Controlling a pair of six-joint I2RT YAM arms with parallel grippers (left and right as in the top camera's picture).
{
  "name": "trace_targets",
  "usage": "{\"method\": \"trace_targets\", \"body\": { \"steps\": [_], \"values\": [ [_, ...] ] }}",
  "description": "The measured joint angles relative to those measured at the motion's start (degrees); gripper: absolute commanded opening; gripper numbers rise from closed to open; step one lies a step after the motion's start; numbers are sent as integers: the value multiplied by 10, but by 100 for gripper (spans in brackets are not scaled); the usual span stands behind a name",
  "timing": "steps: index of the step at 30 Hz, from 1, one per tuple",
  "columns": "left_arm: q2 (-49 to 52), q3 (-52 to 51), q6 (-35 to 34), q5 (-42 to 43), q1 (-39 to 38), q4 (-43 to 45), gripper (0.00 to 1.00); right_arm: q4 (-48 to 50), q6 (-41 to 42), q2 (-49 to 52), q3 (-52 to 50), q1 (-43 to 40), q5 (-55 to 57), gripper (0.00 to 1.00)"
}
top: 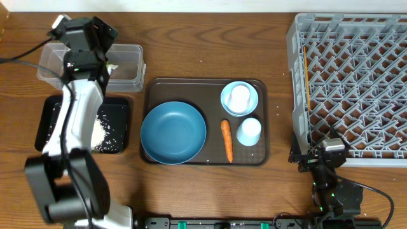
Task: Sort waste into correct bins and load items into the dishwasher rack
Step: 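Carry the wrapper left and drop it into the clear bin, then move the right gripper to the light-blue cup on the brown tray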
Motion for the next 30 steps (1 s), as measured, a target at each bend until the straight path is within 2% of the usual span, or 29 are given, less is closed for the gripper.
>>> {"method": "trace_targets", "body": {
  "steps": [8,13,21,25,30],
  "values": [
    [-126,0,-3,8,0,-153,98,0,0,0,0,0,0,99],
    [-199,1,-2,10,0,-300,98,0,0,0,0,0,0,99],
    [-213,1,-2,10,0,-510,98,0,0,0,0,0,0,99],
    [-213,1,-2,10,0,-555,98,0,0,0,0,0,0,99],
    [-213,1,-2,10,0,-558,98,0,0,0,0,0,0,99]
  ]
}}
